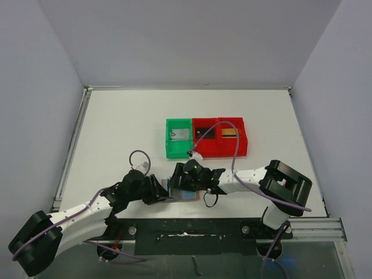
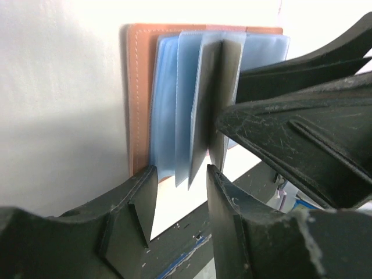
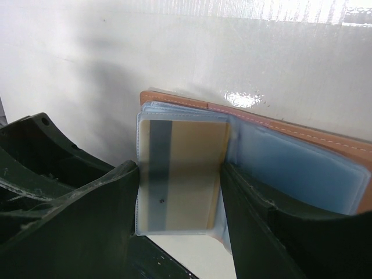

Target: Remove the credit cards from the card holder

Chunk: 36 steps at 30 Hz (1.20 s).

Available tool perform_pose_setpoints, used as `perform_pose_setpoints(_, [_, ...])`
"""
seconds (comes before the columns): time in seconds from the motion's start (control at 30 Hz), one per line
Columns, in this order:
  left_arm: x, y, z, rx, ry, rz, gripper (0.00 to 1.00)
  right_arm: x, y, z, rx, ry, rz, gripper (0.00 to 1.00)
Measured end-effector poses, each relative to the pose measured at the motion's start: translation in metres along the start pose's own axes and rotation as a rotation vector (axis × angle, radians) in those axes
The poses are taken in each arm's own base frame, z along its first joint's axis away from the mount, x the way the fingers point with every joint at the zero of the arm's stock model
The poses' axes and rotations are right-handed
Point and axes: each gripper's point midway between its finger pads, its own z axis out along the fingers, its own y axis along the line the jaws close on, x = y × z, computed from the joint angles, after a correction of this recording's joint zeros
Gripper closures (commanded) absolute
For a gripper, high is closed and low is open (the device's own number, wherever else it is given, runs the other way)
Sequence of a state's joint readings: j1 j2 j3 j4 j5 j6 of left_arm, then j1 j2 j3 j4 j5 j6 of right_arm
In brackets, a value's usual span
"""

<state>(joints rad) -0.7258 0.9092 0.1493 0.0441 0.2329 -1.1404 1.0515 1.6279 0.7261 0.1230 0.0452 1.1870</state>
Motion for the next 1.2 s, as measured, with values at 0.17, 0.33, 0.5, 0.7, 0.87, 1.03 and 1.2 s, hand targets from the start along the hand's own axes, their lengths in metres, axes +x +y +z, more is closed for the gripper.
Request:
perform_pose_setpoints(0.17, [-0.011, 0.004, 0.0, -0.044, -0.053, -0.004, 0.62, 0.0, 0.0, 0.0, -0.024, -0.005, 0.012, 0.43])
perform_pose_setpoints(0.33, [-0.017, 0.005, -0.001, -0.075, -0.081, -0.006, 0.6, -0.001, 0.0, -0.001, -0.051, -0.011, 0.032, 0.44])
perform_pose_setpoints(0.5, [-0.028, 0.003, -0.007, -0.125, -0.125, 0.019, 0.59, -0.002, -0.001, -0.002, -0.074, -0.009, 0.049, 0.44])
perform_pose_setpoints(0.7, [-0.047, -0.032, -0.024, -0.044, -0.207, 0.063, 0.58, -0.002, -0.001, -0.002, -0.088, -0.008, 0.064, 0.44])
perform_pose_setpoints(0.87, [-0.04, -0.05, -0.021, 0.05, -0.166, 0.082, 0.58, -0.002, 0.0, -0.002, -0.092, -0.009, 0.068, 0.44])
perform_pose_setpoints(1.03, [-0.031, -0.053, -0.011, 0.094, -0.122, 0.092, 0.59, -0.002, -0.001, -0.002, -0.094, -0.008, 0.064, 0.44])
perform_pose_setpoints(1.2, [-0.029, -0.055, -0.006, 0.12, -0.118, 0.097, 0.59, -0.002, -0.001, -0.002, -0.094, -0.004, 0.062, 0.44])
